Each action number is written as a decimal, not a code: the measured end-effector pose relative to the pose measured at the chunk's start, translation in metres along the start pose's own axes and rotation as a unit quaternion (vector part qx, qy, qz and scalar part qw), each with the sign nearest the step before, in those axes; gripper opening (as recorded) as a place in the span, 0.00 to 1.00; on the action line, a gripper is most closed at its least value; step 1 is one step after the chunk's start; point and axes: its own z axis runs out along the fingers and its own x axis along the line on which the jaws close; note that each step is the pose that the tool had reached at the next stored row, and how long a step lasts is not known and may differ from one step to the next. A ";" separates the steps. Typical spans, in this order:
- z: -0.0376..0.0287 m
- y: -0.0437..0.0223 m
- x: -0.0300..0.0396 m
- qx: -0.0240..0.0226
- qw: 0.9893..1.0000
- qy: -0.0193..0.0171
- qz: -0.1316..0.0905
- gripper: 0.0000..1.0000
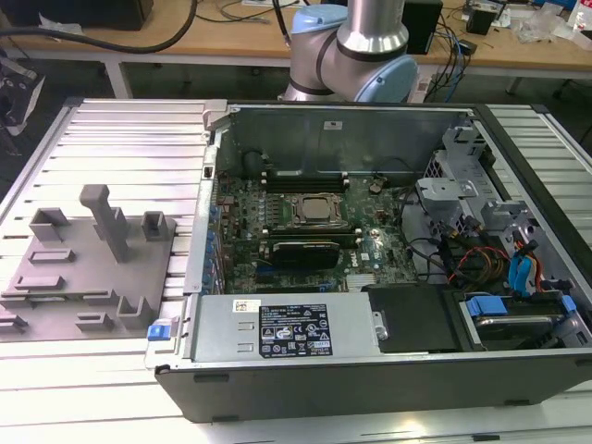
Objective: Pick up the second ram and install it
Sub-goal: 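Reach for the second ram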
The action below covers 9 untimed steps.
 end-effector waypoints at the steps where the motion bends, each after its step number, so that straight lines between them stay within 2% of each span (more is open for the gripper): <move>1: 0.0000 -0.0002 0.0021 0.000 1.000 0.000 0.000 0.11; 9: 0.0000 -0.0014 0.0177 0.000 1.000 0.000 0.000 0.11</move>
